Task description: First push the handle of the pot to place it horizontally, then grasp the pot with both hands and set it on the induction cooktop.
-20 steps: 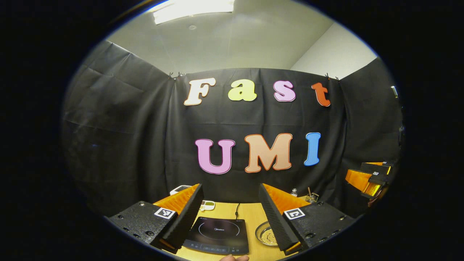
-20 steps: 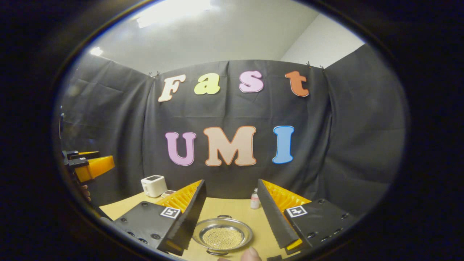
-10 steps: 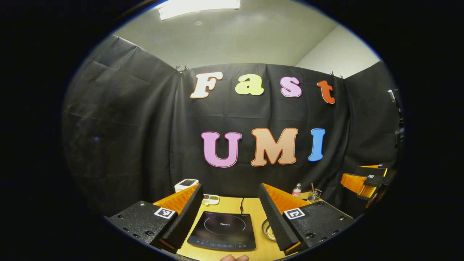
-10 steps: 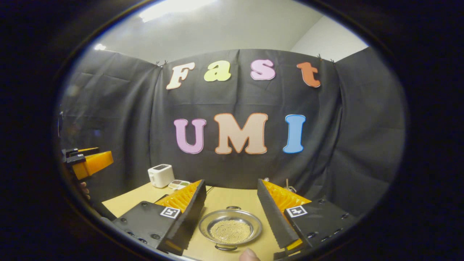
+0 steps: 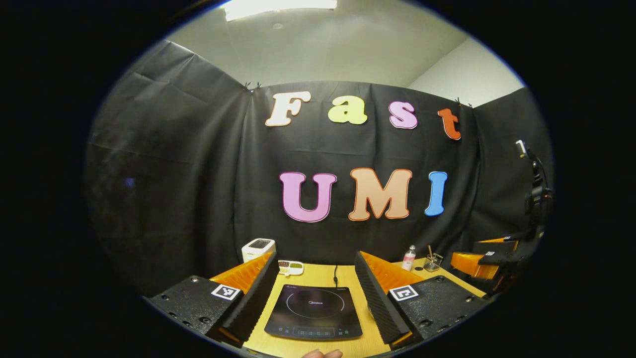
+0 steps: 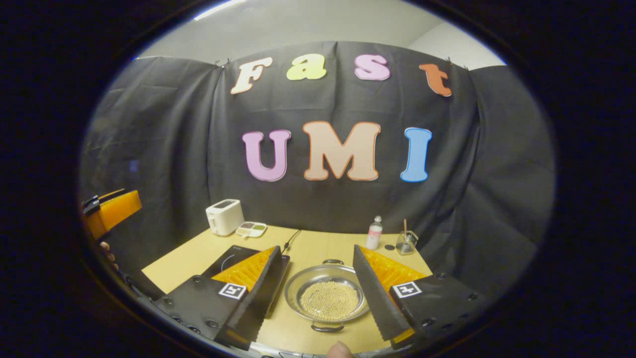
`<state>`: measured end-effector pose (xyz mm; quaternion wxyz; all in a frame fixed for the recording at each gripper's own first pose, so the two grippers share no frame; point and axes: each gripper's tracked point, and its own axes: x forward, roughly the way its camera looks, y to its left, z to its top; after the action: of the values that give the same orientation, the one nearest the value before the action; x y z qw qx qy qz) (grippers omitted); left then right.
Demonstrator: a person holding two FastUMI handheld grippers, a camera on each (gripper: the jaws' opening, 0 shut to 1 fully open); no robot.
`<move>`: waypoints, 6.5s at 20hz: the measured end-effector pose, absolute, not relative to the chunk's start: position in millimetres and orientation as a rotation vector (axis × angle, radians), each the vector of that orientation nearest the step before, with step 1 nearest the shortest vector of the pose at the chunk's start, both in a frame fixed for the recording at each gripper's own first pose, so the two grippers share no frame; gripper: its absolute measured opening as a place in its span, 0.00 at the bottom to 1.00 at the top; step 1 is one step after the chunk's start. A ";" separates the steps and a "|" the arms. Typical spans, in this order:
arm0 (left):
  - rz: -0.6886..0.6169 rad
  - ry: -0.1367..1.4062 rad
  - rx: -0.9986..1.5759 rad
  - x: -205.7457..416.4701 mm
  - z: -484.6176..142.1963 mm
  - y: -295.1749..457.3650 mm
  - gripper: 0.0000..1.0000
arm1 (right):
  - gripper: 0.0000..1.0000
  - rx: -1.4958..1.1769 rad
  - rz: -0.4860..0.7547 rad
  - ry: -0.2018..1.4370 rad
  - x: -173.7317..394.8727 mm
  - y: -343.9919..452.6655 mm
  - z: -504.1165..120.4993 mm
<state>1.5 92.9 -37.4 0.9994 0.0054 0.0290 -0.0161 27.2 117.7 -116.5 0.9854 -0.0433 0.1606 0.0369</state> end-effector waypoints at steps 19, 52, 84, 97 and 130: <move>0.235 0.137 0.035 14.2 -51.0 76.6 0.94 | 0.04 -0.012 0.323 0.730 54.1 107.9 -276.6; 0.198 0.189 -0.027 37.1 -84.2 135.2 0.94 | 0.00 0.035 0.118 1.384 -12.1 77.1 -432.4; 0.242 0.259 0.014 76.7 -103.1 49.6 0.94 | 0.03 0.203 -0.085 1.344 116.8 -70.8 -450.4; 0.198 0.304 0.036 104.3 -120.8 10.5 0.94 | 0.03 0.178 -0.055 1.282 174.1 -89.8 -463.7; -0.157 0.743 -0.016 215.8 -336.3 -68.2 0.96 | 1.00 0.032 -0.143 1.018 218.9 -97.4 -419.8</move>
<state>215.8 -68.2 -336.3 0.9287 -0.0079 0.3628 -0.0764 218.9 -97.4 -419.8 0.8706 0.0151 0.4869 -0.0686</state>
